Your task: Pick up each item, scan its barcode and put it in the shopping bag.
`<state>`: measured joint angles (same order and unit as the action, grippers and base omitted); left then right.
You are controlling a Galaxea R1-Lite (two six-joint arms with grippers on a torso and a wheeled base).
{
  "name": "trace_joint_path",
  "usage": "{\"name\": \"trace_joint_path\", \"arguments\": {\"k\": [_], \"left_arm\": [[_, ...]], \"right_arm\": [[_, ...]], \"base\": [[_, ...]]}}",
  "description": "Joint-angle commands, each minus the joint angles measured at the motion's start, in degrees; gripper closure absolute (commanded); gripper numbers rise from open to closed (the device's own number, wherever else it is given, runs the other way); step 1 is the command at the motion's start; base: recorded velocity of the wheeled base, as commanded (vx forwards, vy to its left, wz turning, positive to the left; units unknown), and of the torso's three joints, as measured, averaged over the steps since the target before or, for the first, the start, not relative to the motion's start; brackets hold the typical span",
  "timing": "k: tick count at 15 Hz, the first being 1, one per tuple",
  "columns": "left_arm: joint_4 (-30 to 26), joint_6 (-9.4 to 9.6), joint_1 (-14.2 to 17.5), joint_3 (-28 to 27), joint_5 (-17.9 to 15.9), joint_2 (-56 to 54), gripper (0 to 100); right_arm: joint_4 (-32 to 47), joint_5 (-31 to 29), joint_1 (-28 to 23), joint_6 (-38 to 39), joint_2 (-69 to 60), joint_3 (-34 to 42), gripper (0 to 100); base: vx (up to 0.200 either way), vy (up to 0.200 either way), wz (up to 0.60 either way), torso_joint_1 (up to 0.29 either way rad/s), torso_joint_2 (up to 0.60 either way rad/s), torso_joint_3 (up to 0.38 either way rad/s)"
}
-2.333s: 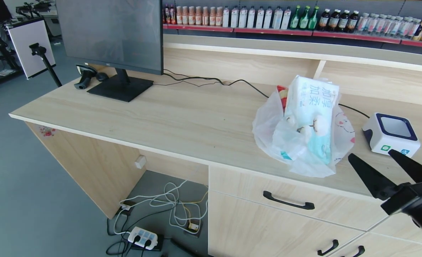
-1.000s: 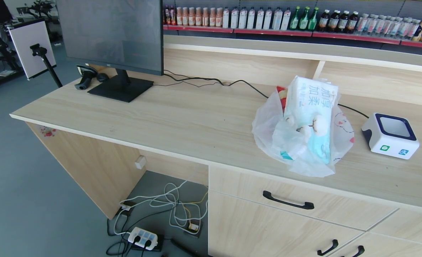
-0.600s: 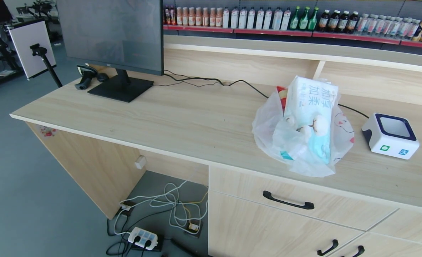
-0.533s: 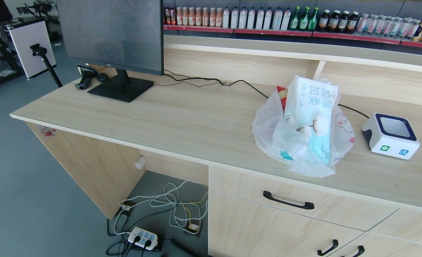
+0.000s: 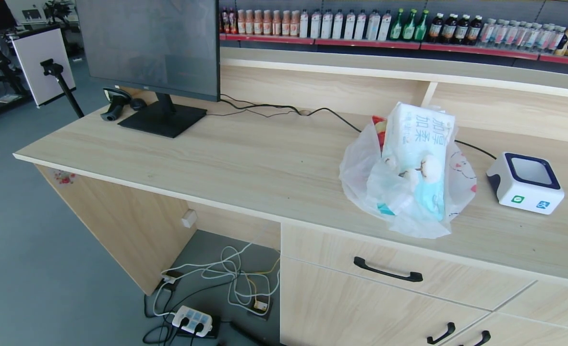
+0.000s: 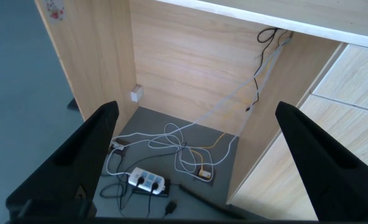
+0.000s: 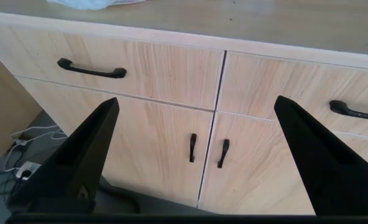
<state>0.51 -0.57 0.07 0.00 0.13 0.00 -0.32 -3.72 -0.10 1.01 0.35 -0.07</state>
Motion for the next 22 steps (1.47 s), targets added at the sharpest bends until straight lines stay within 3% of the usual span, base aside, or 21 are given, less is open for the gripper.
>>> {"name": "trace_joint_path", "arguments": {"k": [1, 9, 18, 22], "left_arm": [[0.02, -0.04, 0.01, 0.00, 0.04, 0.00, 0], [-0.07, 0.05, 0.01, 0.00, 0.04, 0.00, 0], [-0.07, -0.04, 0.01, 0.00, 0.04, 0.00, 0], [-0.07, -0.04, 0.01, 0.00, -0.05, 0.00, 0]], "right_arm": [[-0.12, -0.06, 0.01, 1.54, -0.35, -0.01, 0], [-0.12, -0.06, 0.01, 1.54, -0.35, 0.07, 0], [-0.03, 0.11, 0.01, -0.75, -0.35, -0.01, 0], [-0.03, 0.29, 0.01, -0.75, -0.35, -0.01, 0]], "base": [[0.000, 0.000, 0.00, 0.000, 0.00, 0.000], [0.000, -0.025, -0.52, 0.001, 0.00, 0.001], [0.000, -0.200, 0.00, 0.001, 0.00, 0.003], [0.000, -0.200, 0.45, 0.004, 0.00, 0.006]]}}
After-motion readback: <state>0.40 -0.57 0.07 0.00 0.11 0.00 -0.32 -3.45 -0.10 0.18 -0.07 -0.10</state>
